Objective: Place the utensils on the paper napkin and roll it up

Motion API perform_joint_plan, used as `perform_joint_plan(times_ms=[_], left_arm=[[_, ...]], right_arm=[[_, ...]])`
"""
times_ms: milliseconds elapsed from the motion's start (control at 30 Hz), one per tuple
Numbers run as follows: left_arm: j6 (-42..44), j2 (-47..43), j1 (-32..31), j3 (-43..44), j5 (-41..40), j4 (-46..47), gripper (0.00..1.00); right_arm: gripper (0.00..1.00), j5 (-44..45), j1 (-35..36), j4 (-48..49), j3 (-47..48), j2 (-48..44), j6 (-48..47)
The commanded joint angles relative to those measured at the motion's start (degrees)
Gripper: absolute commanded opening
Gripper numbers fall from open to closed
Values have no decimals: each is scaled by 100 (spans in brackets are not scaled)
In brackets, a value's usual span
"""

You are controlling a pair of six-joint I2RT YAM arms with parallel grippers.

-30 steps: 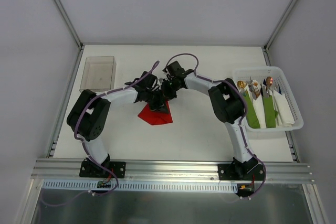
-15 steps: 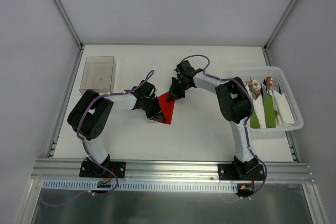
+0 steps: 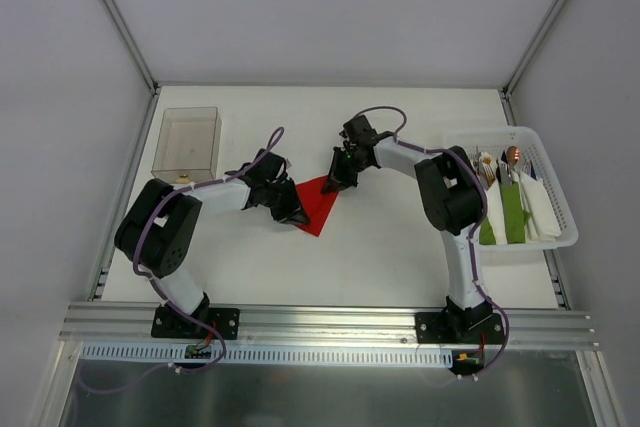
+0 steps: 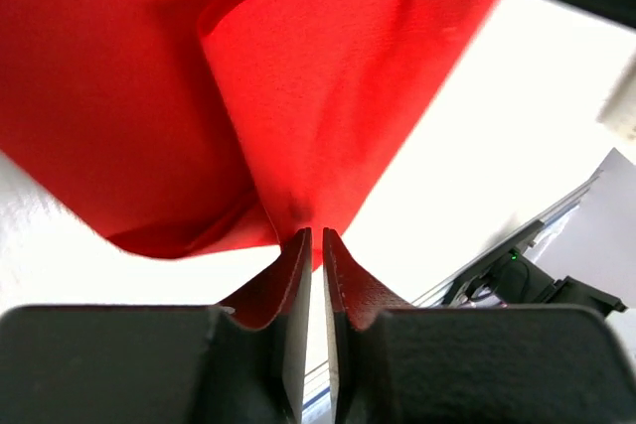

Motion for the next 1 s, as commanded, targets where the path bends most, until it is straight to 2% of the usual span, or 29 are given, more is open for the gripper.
perform_joint_plan(times_ms=[0,167,367,600,833,967], left_arm=[[229,-478,94,73,-41,-72,10],[124,-567,-29,319,56,-72,12],[-131,-242,-99,434,-93,-72,11],[-701,109,-38,100,-576,-63,8],[-720,435,23,21,-788,-63,6],[-615,532,243,-172,-577,-63,4]], right_arm=[[0,611,-93,-282,-310,-139,-17],[0,593,-93,-229,-328,-148,123],[0,584,-93,-203,-328,-130,177],[0,584,-110,-168,-451,-192,264],[0,322,-128,70,-662,-280,406],[13,102,-250,61,-470,-473,19]])
